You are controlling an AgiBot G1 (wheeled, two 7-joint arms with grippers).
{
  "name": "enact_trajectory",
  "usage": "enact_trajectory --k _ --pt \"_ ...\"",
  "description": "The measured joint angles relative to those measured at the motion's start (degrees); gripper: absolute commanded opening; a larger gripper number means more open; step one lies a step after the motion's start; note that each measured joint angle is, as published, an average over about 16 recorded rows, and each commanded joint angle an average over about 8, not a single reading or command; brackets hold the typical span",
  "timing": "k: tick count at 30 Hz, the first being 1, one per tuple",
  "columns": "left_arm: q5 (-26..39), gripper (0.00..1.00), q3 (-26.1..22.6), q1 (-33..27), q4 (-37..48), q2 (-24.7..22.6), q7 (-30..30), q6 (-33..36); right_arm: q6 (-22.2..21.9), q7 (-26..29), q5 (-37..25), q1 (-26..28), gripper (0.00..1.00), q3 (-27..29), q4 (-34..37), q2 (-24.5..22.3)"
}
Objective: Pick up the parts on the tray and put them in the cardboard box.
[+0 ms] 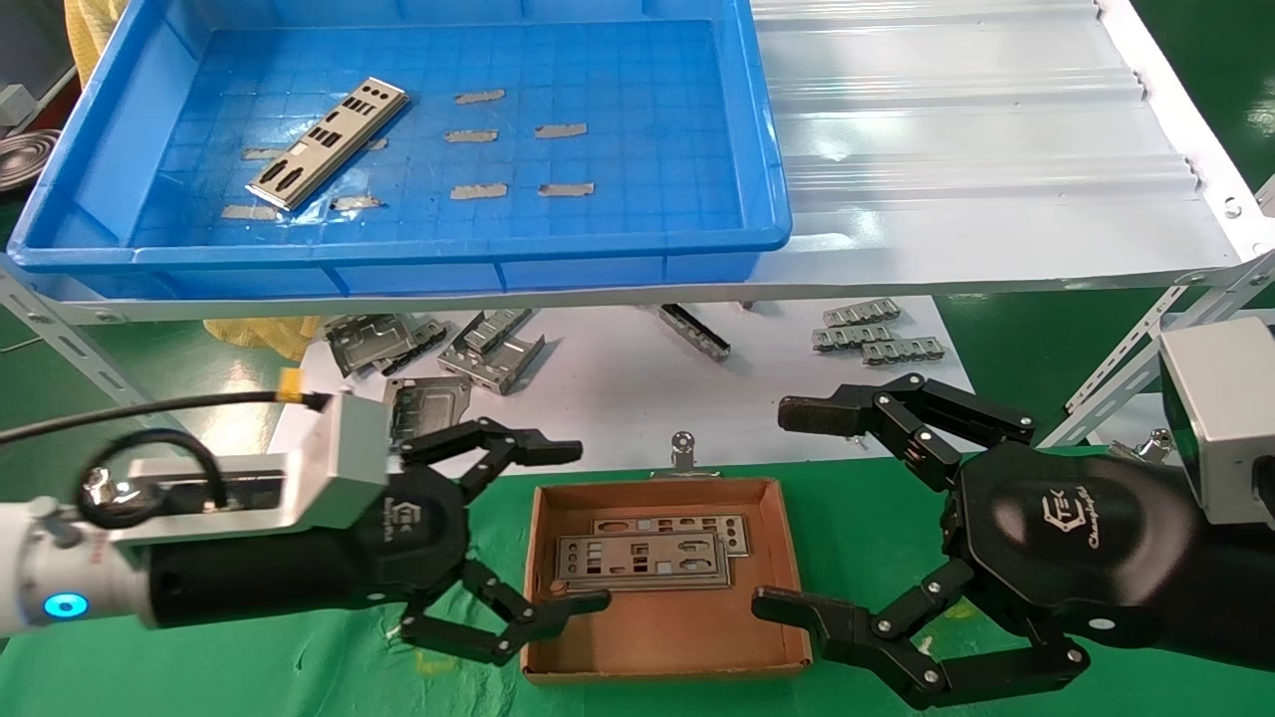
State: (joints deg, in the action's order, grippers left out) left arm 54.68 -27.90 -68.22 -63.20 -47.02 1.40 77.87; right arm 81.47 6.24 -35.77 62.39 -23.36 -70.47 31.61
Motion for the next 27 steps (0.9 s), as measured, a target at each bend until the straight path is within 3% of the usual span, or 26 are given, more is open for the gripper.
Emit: enact_trajectory --k 27 --pt "-11.6 1.00 10.8 6.0 -9.4 10.9 8.4 7.1 0.0 0.0 0.0 0.0 1.00 0.0 0.0 0.0"
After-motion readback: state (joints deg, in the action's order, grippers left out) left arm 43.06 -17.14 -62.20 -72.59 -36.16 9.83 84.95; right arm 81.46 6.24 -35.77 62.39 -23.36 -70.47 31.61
